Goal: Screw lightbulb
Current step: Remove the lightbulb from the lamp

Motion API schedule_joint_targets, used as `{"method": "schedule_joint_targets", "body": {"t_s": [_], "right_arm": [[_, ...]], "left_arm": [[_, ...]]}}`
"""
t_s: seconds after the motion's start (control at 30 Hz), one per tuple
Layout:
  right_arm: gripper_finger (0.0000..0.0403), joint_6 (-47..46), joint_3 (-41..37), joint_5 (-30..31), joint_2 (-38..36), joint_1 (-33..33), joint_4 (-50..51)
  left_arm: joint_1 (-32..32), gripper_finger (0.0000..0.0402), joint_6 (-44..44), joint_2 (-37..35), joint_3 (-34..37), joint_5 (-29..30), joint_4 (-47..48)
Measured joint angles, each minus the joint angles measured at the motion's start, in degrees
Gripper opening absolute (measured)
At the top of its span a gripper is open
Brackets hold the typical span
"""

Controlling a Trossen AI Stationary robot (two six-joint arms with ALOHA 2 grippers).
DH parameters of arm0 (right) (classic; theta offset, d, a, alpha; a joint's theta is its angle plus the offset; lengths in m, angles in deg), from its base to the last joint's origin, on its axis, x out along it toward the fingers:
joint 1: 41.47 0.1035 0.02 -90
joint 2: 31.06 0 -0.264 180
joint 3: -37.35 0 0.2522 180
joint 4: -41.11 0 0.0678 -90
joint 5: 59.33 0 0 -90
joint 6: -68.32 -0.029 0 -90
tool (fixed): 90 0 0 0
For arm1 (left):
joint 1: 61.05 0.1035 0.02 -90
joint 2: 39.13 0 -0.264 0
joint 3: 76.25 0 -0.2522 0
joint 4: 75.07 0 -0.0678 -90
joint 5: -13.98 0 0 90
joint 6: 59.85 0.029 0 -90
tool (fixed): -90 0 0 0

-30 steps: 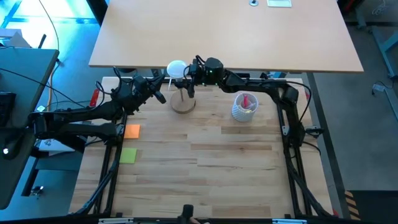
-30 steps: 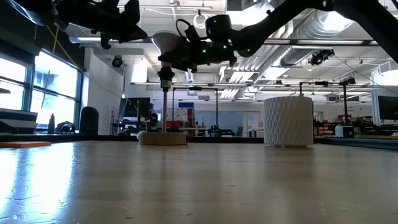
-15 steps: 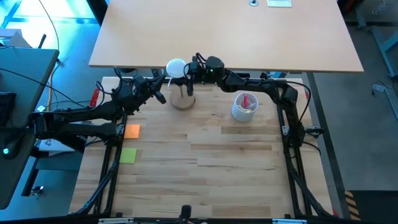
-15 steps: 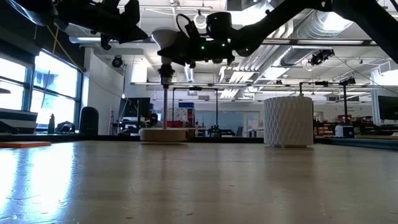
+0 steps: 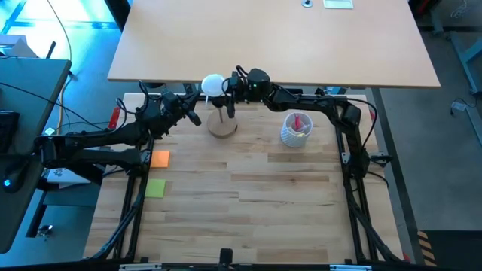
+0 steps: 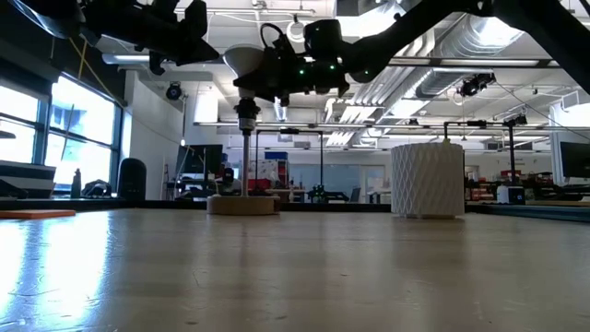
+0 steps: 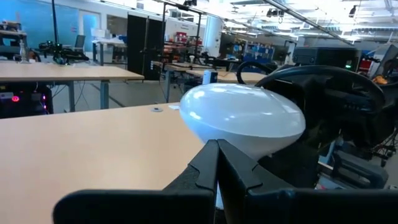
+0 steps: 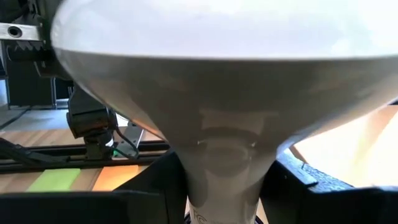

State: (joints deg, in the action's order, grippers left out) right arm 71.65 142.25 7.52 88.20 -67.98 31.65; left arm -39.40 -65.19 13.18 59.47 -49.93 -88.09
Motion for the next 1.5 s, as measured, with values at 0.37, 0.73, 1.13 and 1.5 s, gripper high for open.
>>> {"method": "schedule_joint_targets", "body": {"t_s": [0.37, 0.73, 1.13, 1.5], "right_arm": [[0.0187, 1.64, 0.02, 0.00, 0.02, -0.50, 2.44], [0.0192, 3.42, 0.02, 0.02, -1.63, -1.64, 5.91], [0.0193, 8.58, 0.02, -0.08, -3.54, -1.97, 12.02], [0.0193, 13.98, 0.00, 2.45, -7.35, -2.54, 23.28]], "left_arm": [[0.00, 0.0000, -0.02, 0.00, 0.00, -0.01, 0.00], [0.00, 0.0000, -0.02, 0.01, 0.00, -0.01, 0.05], [0.00, 0.0000, 0.00, 0.02, 0.00, 0.00, -0.02], [1.99, 0.0000, 0.85, 0.01, 0.00, 2.49, 0.02]]}}
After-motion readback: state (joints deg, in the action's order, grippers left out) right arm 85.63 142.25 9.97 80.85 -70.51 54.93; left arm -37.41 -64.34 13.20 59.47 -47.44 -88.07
